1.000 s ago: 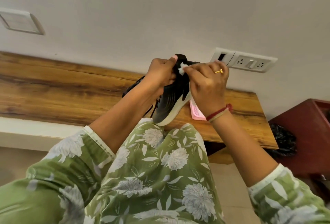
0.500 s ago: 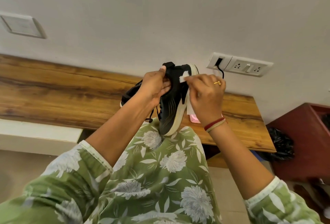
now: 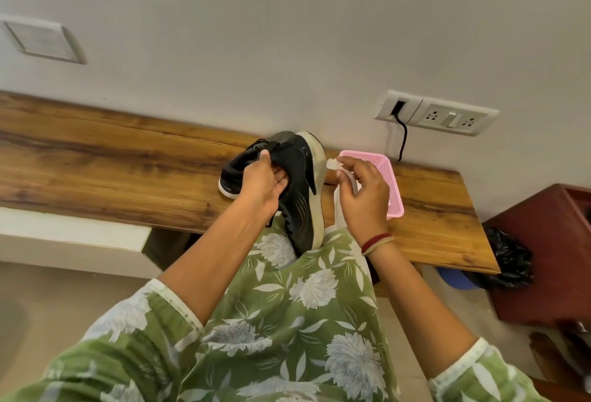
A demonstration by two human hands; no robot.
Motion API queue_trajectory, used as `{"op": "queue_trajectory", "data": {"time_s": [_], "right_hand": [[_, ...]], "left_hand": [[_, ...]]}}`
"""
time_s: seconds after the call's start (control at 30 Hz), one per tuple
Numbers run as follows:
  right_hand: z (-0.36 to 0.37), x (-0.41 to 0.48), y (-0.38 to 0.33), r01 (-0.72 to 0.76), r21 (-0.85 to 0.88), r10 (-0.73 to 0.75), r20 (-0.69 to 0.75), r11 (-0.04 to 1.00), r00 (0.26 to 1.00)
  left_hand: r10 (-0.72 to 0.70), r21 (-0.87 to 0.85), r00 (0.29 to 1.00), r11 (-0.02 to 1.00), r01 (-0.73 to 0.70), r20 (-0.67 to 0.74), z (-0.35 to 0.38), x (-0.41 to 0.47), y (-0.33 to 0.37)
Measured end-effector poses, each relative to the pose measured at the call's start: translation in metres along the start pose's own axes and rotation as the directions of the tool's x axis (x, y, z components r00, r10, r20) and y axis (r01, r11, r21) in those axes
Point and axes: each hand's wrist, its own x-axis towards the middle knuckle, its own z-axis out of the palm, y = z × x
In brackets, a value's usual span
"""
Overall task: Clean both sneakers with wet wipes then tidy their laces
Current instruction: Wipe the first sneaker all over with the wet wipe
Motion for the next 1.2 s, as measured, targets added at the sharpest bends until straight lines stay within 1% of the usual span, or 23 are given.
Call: {"op": "queue_trajectory", "data": {"time_s": [0.13,0.23,0.3,0.4,0.47,0.57,0.67,0.73,0.77,0.83,0.87,0.9,0.97,1.03,1.07,1.13,1.17,1.2], "right_hand": [[0.013,0.001,-0.004,-0.163,0.156,0.159,0.034,0.974,0.987],[0.020,0.003,-0.011,-0.243,0.250,0.235,0.065,0.937,0.970],[0.021,0.004,-0.018,-0.265,0.306,0.251,0.085,0.914,0.964],[0.022,0.000,-0.025,-0.310,0.390,0.289,0.113,0.867,0.951],[0.023,-0.003,-0.028,-0.343,0.428,0.323,0.122,0.836,0.939],[0.024,-0.012,-0.033,-0.368,0.469,0.366,0.100,0.803,0.925],[0.022,-0.022,-0.038,-0.347,0.487,0.383,0.027,0.801,0.923],[0.019,-0.028,-0.041,-0.290,0.467,0.328,0.000,0.836,0.945],[0.018,-0.029,-0.042,-0.256,0.449,0.293,-0.013,0.856,0.956],[0.015,-0.026,-0.043,-0.200,0.411,0.242,-0.054,0.889,0.969],[0.014,-0.022,-0.043,-0.182,0.394,0.230,-0.077,0.901,0.970],[0.012,-0.017,-0.042,-0.171,0.385,0.223,-0.094,0.907,0.970],[0.010,-0.008,-0.040,-0.161,0.379,0.217,-0.111,0.911,0.970],[0.008,-0.003,-0.037,-0.109,0.319,0.151,-0.112,0.942,0.982],[0.008,-0.002,-0.036,-0.055,0.245,0.083,-0.104,0.968,0.991],[0.011,0.000,-0.035,0.057,0.088,-0.053,-0.047,0.995,0.997],[0.013,0.001,-0.035,0.096,0.038,-0.096,-0.009,0.995,0.995],[0.015,0.002,-0.036,0.126,0.005,-0.127,0.026,0.992,0.992]], "left_hand": [[0.026,-0.019,1.000,0.999,-0.026,-0.017,-0.010,0.000,0.001],[0.022,-0.017,0.999,1.000,-0.022,0.032,-0.022,-0.003,0.000],[0.038,0.029,0.998,0.999,-0.040,0.044,-0.032,-0.005,0.001],[0.086,0.078,0.996,0.993,-0.085,-0.004,-0.047,-0.005,0.004],[0.119,0.154,0.993,0.981,-0.116,-0.010,-0.053,-0.007,0.006],[0.175,0.325,0.980,0.925,-0.197,0.095,-0.055,-0.012,0.006],[0.204,0.474,0.956,0.834,-0.283,0.212,-0.054,-0.015,0.006],[0.233,0.590,0.937,0.729,-0.345,0.261,-0.051,-0.017,0.004],[0.269,0.656,0.919,0.643,-0.395,0.289,-0.050,-0.018,0.002],[0.344,0.770,0.870,0.422,-0.478,0.352,-0.048,-0.021,-0.001],[0.373,0.807,0.848,0.317,-0.498,0.377,-0.046,-0.024,-0.002],[0.400,0.828,0.827,0.233,-0.509,0.396,-0.045,-0.027,-0.003],[0.440,0.852,0.793,0.106,-0.512,0.421,-0.043,-0.030,-0.006],[0.461,0.873,0.781,0.029,-0.488,0.421,-0.042,-0.029,-0.010],[0.466,0.881,0.785,0.026,-0.473,0.408,-0.042,-0.028,-0.011],[0.484,0.883,0.788,0.064,-0.466,0.381,-0.042,-0.024,-0.012],[0.496,0.877,0.778,0.067,-0.477,0.385,-0.042,-0.021,-0.012],[0.508,0.872,0.763,0.049,-0.488,0.399,-0.042,-0.020,-0.011]]}}
